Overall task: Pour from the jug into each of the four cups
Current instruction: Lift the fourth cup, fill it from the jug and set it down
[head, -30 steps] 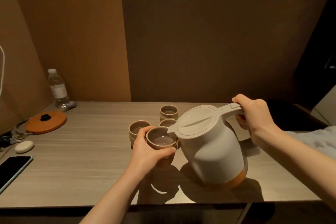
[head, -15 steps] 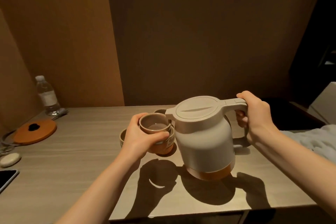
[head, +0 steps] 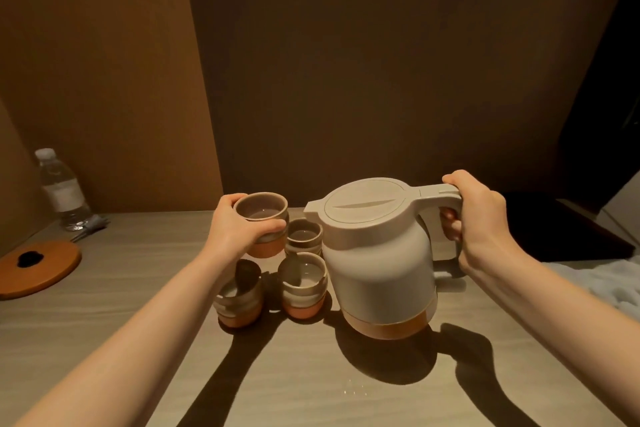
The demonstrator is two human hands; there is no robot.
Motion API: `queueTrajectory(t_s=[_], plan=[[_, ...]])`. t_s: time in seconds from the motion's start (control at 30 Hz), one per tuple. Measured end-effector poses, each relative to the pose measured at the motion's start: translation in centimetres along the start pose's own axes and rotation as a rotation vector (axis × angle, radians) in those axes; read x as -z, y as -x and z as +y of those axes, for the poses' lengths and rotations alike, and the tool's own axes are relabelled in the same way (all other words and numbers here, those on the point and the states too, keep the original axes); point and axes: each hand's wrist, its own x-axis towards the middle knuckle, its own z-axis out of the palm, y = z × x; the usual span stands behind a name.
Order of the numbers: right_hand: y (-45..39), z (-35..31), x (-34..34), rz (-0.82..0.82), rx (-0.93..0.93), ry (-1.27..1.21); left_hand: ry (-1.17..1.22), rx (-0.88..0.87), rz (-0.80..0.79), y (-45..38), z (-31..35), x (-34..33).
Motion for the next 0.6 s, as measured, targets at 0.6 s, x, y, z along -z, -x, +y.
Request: queueTrajectory(t_s=[0.6], plan=[[-3.7,2.5,-1.8,0.005,-0.049,0.048,-0.197,0.271,-0.136,-8.4,-6.9,-0.6]])
